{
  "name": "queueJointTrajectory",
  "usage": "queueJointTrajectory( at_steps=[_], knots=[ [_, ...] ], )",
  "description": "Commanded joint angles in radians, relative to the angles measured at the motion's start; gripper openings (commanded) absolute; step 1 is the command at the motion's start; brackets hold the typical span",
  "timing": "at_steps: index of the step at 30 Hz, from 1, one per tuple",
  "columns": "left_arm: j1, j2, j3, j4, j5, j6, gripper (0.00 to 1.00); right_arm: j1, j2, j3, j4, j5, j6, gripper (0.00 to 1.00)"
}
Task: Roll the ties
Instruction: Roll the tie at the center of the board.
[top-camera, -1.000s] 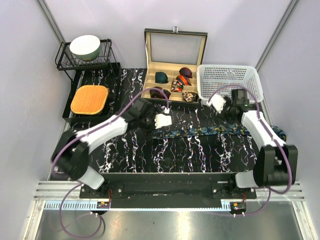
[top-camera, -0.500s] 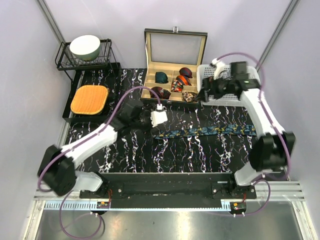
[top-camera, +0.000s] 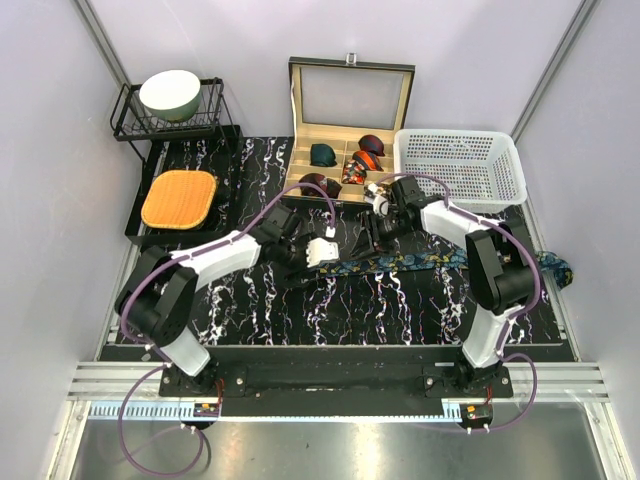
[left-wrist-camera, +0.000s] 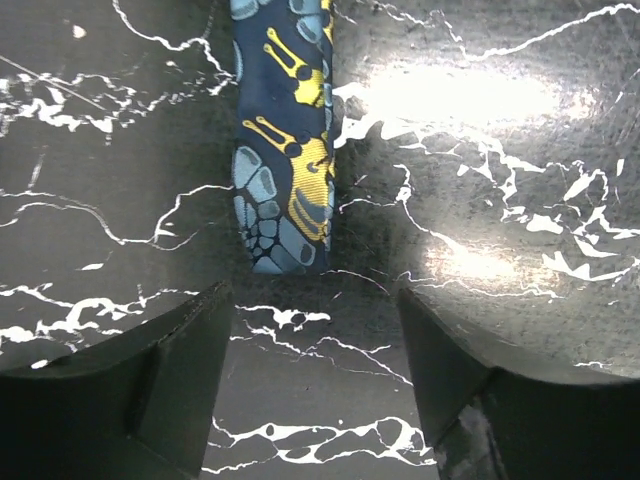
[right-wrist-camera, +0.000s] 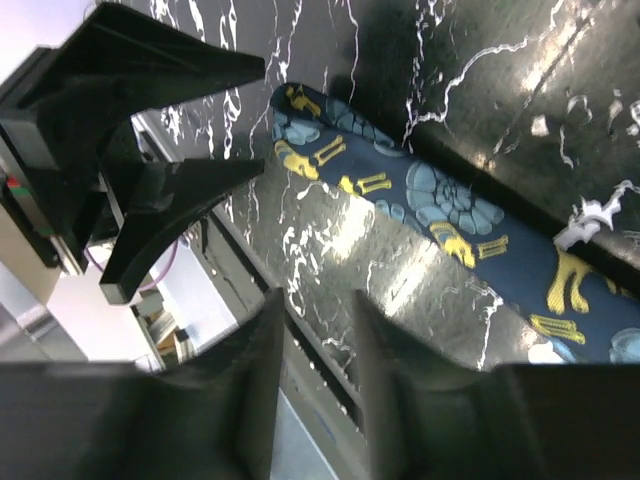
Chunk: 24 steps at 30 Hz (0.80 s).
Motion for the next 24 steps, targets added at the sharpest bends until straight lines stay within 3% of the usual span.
queueJointTrajectory(
  at_steps=[1, 4, 7, 17, 24],
  knots=[
    [-0.003, 0.043, 0.080, -0.009, 0.023, 0.005, 0.68, 0.030, 0.031, -0.010, 0.142, 0.011, 0.083, 0.21],
    [-0.003, 0.078, 0.121, -0.027, 0.012, -0.006, 0.65, 0.038, 0.064, -0.004, 0.148, 0.042, 0.075, 0.08],
    [-0.008, 0.106, 0.150, -0.045, 0.006, -0.010, 0.65, 0.041, 0.103, 0.013, 0.153, 0.051, 0.072, 0.05],
    [-0.034, 0.161, 0.192, -0.107, -0.035, -0.014, 0.54, 0.058, 0.192, 0.007, 0.197, 0.111, 0.098, 0.00],
    [-0.037, 0.163, 0.199, -0.119, -0.029, -0.015, 0.39, 0.058, 0.212, -0.010, 0.180, 0.161, 0.080, 0.00]
  ],
)
